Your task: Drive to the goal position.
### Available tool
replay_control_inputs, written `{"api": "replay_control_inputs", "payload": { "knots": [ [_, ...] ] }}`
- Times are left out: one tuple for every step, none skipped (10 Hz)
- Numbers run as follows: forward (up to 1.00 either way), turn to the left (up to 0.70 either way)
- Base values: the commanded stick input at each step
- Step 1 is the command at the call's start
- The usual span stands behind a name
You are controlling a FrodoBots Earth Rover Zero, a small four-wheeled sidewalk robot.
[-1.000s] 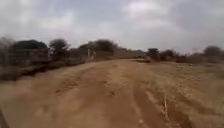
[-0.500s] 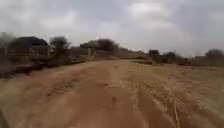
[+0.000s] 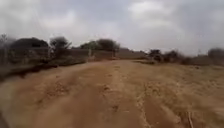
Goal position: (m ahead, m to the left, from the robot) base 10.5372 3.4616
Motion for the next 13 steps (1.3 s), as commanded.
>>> {"api": "replay_control_inputs", "payload": {
  "knots": [
    [0.5, 0.0],
    [0.5, 0.0],
    [0.5, 0.0],
    [0.5, 0.0],
    [0.5, 0.0],
    [0.5, 0.0],
    [0.5, 0.0],
    [0.5, 0.0],
    [0.5, 0.0],
    [0.5, 0.0],
    [0.5, 0.0],
    [0.5, 0.0],
    [0.5, 0.0]
  ]
}}
